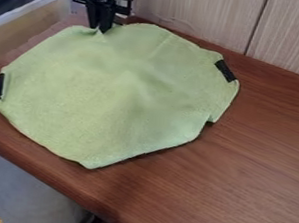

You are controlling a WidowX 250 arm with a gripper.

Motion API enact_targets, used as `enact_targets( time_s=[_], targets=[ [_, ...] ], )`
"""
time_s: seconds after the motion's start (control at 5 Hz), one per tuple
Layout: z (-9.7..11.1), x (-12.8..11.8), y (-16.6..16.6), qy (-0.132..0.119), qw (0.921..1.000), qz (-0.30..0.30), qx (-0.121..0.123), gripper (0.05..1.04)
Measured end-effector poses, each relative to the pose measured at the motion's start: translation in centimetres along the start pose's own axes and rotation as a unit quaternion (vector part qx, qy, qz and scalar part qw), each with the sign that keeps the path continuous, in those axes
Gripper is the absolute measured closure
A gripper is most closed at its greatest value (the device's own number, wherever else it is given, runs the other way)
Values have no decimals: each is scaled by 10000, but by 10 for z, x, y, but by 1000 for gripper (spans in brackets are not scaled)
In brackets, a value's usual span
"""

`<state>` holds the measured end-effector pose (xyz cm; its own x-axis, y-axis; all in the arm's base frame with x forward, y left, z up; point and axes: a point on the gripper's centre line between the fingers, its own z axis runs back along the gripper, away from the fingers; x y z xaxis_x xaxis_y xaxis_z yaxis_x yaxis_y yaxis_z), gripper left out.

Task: Fold the cloth from top left to bottom right

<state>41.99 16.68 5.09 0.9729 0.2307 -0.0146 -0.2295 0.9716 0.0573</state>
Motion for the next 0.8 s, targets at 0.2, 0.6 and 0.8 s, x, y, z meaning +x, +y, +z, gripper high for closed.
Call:
enact_targets(
  time_s=[0.2, 0.6, 0.8],
  targets=[
    [3, 1, -8, 13, 10000, 14, -61, 1001],
    [60, 1, -28, -594, 9981, -151, -113, 1011],
    [79, -16, -42, -803, 9962, -291, -172, 1012]
  ],
)
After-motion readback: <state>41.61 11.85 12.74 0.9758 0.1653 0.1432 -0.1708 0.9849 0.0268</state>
